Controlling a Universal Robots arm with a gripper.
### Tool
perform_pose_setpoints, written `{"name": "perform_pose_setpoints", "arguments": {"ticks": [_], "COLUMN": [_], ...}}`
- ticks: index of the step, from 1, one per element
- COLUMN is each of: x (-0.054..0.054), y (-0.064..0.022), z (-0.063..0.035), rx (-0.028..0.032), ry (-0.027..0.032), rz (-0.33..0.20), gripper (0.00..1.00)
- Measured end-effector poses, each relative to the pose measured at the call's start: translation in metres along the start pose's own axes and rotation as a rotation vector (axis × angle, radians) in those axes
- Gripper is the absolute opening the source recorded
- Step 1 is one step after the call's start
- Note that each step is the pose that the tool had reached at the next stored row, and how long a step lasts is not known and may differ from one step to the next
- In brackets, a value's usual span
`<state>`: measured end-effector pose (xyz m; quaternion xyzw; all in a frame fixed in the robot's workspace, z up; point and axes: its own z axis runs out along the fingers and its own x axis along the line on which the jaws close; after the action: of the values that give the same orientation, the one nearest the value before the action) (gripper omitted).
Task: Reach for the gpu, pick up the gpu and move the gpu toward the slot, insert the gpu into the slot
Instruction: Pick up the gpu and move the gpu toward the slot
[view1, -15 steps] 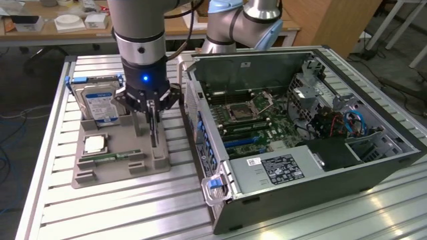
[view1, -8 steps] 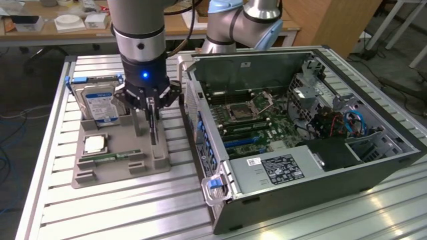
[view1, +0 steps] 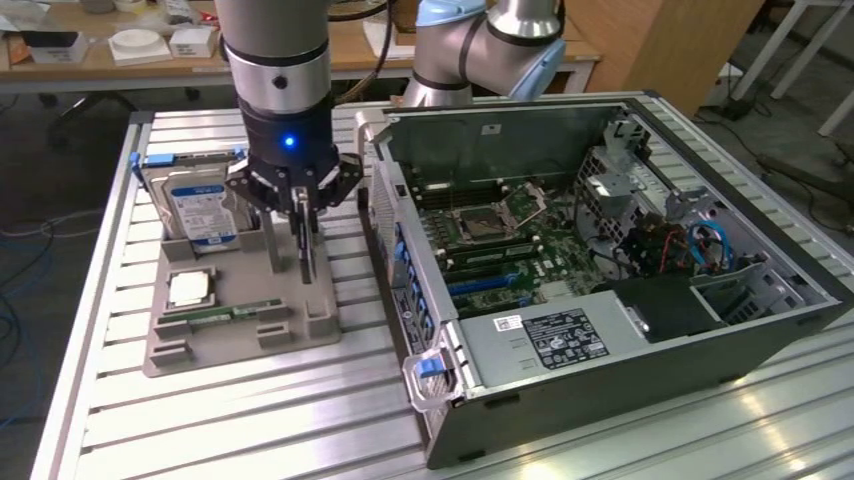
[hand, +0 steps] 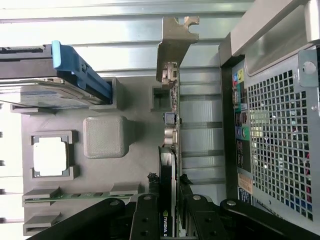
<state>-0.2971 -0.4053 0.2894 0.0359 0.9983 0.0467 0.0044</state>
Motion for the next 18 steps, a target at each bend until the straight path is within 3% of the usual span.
{"name": "perform_pose_setpoints", "arguments": {"ticks": [7, 13, 18], "x": [0.000, 0.000, 0.000], "y": [0.0009, 0.0013, 0.0020], "z": [-0.0098, -0.0135, -0.0214], "rx": [-0.0112, -0.0146, -0.0225], "ry": [0.0008, 0.0028, 0.0043], "rz": [0.000, -0.016, -0.028], "gripper": [0.26, 0.26, 0.26]}}
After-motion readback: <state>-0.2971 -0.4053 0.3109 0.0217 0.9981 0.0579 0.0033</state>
